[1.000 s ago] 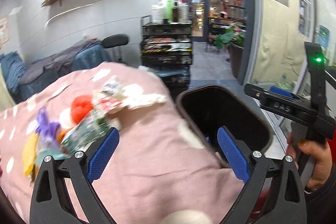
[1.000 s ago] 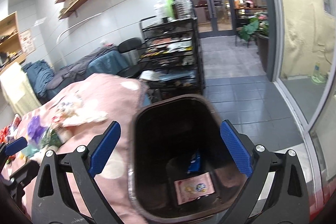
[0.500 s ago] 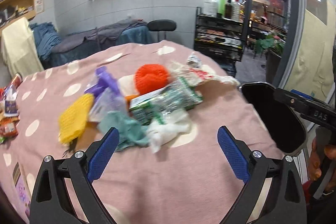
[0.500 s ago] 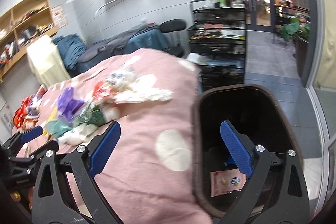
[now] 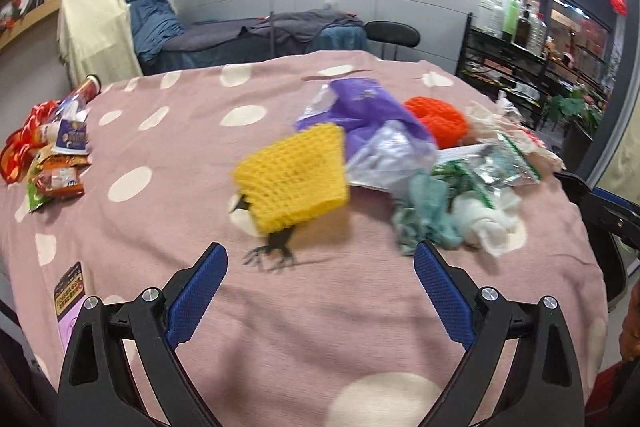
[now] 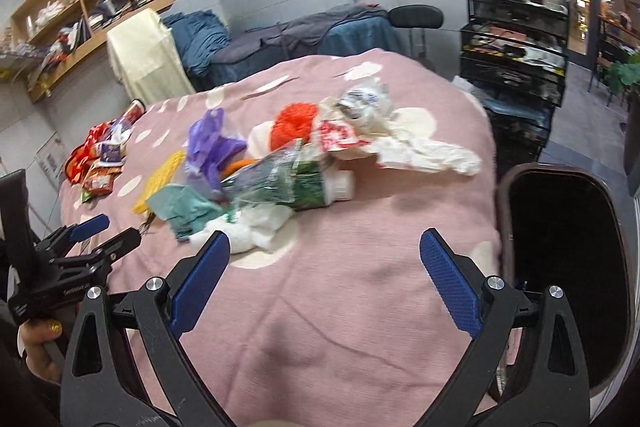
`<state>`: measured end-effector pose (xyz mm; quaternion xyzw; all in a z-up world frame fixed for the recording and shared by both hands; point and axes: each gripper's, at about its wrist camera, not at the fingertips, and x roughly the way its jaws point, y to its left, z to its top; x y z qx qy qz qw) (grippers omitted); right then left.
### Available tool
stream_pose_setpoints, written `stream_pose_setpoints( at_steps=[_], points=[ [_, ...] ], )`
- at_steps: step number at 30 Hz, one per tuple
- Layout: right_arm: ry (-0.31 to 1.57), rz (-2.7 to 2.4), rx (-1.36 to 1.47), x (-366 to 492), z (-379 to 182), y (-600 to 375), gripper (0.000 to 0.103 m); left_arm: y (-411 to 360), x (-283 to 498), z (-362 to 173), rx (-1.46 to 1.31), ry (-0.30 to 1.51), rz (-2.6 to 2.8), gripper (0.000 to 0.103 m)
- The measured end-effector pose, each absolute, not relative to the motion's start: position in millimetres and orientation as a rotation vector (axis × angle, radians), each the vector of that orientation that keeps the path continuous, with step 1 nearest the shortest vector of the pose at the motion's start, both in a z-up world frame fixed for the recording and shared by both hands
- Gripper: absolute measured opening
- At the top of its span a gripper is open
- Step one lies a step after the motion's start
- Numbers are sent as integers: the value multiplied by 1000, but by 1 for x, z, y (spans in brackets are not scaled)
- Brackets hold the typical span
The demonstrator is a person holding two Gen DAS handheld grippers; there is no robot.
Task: Collect trash
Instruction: 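Grasp the yellow foam net with the left tool while the right tool grasps the white tissue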
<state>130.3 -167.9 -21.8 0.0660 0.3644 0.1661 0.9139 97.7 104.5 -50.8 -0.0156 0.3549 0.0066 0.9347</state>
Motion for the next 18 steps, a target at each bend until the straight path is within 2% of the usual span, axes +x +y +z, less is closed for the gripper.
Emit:
stream_pose_setpoints(
  at_steps=[11, 14, 16, 18],
  points=[
    [794, 421, 89, 136, -22, -124, 95, 102, 144, -61, 53, 779, 35, 86],
    [804, 433, 79, 138, -23, -117, 95, 97, 158, -69, 88, 813, 39, 71],
    [811, 448, 62, 139, -24, -110, 95, 98, 163, -73, 76, 833, 45, 51],
    [822, 463, 43, 142, -26, -104, 95, 102, 163, -73, 51, 835, 49, 41]
  ],
)
